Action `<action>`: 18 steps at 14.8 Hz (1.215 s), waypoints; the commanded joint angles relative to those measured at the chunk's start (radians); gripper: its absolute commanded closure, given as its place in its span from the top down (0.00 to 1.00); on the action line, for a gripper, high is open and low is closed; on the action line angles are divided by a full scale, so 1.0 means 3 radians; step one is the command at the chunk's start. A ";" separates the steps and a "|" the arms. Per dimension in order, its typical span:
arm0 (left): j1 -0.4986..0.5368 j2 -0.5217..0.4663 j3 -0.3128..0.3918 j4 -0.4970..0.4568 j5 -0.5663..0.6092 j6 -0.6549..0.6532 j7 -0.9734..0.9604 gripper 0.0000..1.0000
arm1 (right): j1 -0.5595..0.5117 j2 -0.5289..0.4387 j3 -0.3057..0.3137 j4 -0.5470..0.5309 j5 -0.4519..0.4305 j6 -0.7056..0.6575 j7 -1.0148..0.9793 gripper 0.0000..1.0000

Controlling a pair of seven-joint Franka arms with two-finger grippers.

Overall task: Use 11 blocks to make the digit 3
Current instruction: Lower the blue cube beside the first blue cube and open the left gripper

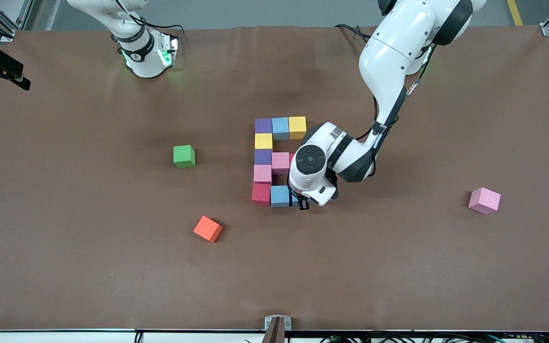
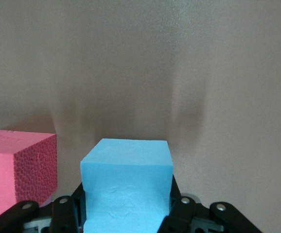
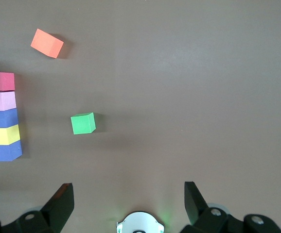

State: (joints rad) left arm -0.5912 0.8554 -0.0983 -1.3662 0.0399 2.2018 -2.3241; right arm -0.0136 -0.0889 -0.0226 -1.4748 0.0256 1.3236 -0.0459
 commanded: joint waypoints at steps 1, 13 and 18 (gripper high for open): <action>-0.0064 0.0099 0.0051 0.0162 0.0036 -0.0063 -0.0025 0.19 | 0.0010 -0.0103 0.0004 -0.0100 -0.0024 0.0036 0.0020 1.00; -0.0121 0.0130 0.0087 0.0172 0.0036 -0.0027 -0.0015 0.20 | 0.0010 -0.0098 0.0004 -0.0100 -0.0024 0.0036 0.0015 1.00; -0.0126 0.0150 0.0087 0.0167 0.0036 -0.0012 -0.0010 0.24 | -0.0001 -0.0098 0.0004 -0.0105 -0.0024 0.0031 0.0010 1.00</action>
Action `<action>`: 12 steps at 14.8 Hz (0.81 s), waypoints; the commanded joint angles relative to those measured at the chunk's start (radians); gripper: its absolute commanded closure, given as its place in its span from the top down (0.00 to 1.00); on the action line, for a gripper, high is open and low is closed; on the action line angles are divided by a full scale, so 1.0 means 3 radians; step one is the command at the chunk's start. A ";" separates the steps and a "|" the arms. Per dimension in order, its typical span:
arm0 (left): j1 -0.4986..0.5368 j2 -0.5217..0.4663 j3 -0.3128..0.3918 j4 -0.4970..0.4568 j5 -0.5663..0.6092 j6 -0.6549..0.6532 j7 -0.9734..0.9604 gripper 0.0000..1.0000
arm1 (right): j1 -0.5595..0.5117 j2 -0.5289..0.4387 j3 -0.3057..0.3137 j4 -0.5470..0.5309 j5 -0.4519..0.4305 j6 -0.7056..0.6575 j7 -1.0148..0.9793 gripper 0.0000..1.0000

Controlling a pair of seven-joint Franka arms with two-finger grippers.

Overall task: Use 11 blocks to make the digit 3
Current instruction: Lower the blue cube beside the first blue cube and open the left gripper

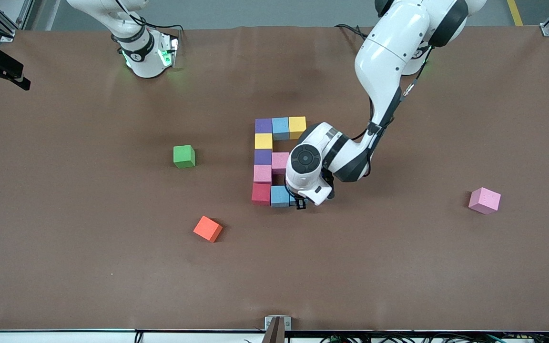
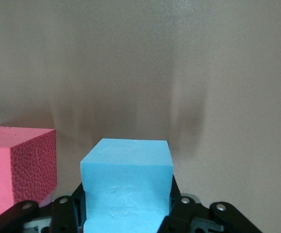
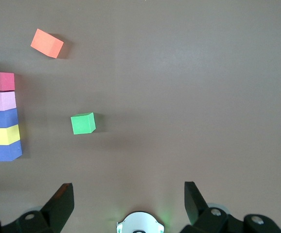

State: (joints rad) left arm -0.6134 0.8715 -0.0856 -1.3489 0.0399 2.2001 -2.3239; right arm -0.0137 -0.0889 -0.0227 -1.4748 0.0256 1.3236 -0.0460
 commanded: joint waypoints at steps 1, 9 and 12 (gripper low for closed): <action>-0.0052 0.0101 0.0045 0.0109 0.0036 -0.0006 0.0035 0.29 | 0.0000 -0.0098 0.0004 -0.0105 -0.0024 0.0031 0.0010 1.00; -0.0031 0.0004 0.0040 0.0109 0.0031 -0.0037 0.0276 1.00 | 0.0000 -0.0098 0.0004 -0.0105 -0.0024 0.0031 0.0010 1.00; 0.0009 -0.0153 0.0040 0.0104 0.0041 -0.0063 0.0296 1.00 | 0.0000 -0.0098 0.0004 -0.0105 -0.0024 0.0031 0.0010 1.00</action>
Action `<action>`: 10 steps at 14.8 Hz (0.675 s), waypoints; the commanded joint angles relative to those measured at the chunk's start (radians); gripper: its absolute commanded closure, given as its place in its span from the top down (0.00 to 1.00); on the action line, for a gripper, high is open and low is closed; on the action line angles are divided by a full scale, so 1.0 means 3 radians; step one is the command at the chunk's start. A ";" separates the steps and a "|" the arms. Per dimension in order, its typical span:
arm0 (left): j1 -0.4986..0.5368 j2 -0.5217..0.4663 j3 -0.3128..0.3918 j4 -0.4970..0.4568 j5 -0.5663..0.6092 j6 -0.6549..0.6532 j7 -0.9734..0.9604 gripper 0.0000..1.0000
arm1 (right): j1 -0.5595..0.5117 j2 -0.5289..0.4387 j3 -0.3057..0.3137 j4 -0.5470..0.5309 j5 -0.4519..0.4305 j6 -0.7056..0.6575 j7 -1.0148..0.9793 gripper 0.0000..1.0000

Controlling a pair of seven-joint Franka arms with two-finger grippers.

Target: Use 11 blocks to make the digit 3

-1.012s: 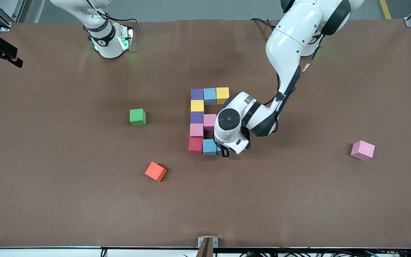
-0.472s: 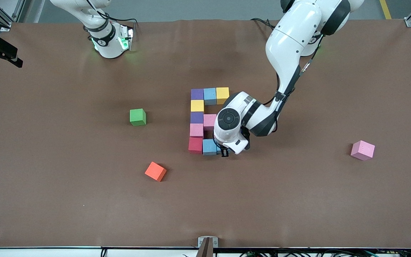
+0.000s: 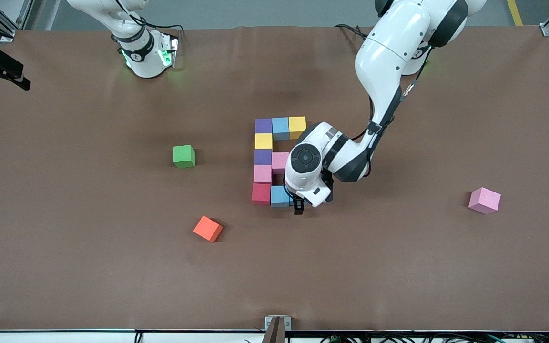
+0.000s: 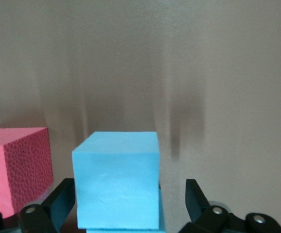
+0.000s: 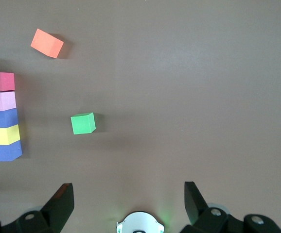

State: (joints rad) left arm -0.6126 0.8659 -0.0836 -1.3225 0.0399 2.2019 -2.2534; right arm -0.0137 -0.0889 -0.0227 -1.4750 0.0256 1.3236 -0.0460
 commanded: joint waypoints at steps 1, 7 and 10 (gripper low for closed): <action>0.0037 -0.0196 0.0028 0.0016 0.0041 -0.0104 0.0122 1.00 | 0.0000 -0.0097 0.0004 -0.0104 -0.0024 0.0031 0.0010 1.00; 0.0165 -0.0702 0.0059 -0.0009 0.0046 -0.0641 0.0541 1.00 | -0.0001 -0.0097 0.0004 -0.0104 -0.0024 0.0031 0.0010 1.00; 0.0425 -0.1040 0.0054 -0.0014 0.0041 -0.0983 0.1311 1.00 | -0.0006 -0.0097 0.0004 -0.0104 -0.0024 0.0031 0.0010 1.00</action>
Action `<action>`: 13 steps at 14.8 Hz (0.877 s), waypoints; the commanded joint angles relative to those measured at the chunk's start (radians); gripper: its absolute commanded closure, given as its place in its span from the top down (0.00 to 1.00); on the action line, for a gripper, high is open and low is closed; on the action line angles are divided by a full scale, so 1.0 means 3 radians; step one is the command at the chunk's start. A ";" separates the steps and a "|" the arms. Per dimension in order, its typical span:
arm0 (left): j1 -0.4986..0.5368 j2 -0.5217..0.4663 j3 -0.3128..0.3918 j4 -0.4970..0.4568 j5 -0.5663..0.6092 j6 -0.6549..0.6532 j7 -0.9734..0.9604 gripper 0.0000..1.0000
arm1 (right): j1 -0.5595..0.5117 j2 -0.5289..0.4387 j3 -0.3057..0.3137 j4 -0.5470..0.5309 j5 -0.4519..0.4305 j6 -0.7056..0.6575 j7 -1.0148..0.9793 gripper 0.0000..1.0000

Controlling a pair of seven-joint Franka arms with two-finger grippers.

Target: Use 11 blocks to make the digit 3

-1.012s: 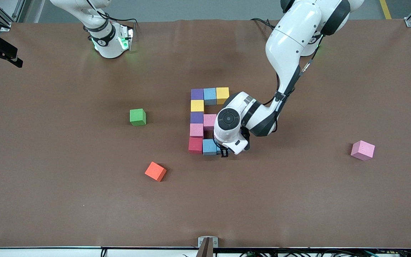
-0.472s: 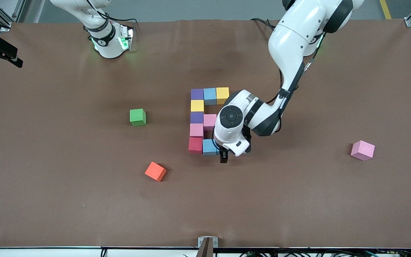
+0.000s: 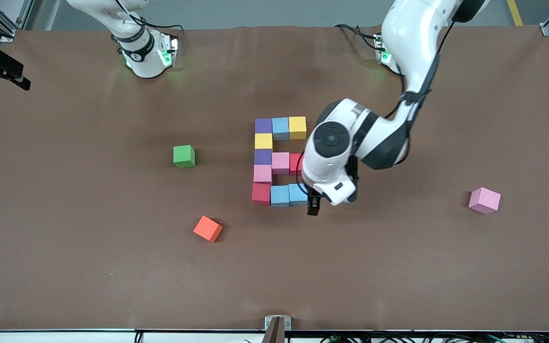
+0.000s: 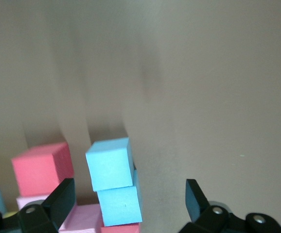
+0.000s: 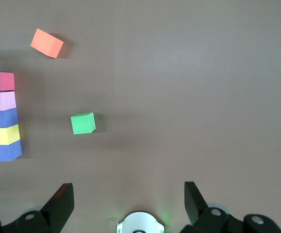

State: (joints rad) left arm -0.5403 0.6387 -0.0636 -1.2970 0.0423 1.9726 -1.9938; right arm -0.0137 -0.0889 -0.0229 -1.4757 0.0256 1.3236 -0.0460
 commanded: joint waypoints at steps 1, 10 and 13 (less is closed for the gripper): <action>0.0266 -0.0379 -0.0013 -0.0100 0.0033 -0.0326 0.0692 1.00 | -0.0006 -0.0097 0.0005 -0.0102 -0.0024 0.0031 0.0010 1.00; 0.1253 -0.0937 -0.0008 -0.0130 0.0038 -0.1083 0.3724 1.00 | -0.0006 -0.0097 0.0005 -0.0102 -0.0024 0.0031 0.0010 1.00; 0.1463 -0.1177 -0.0018 -0.0217 0.0038 -0.1257 0.4425 1.00 | -0.0006 -0.0097 0.0005 -0.0102 -0.0024 0.0031 0.0010 1.00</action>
State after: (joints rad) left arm -0.1185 0.3641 -0.0596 -1.3033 0.0426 1.6259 -0.7708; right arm -0.0137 -0.0889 -0.0234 -1.4763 0.0256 1.3236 -0.0460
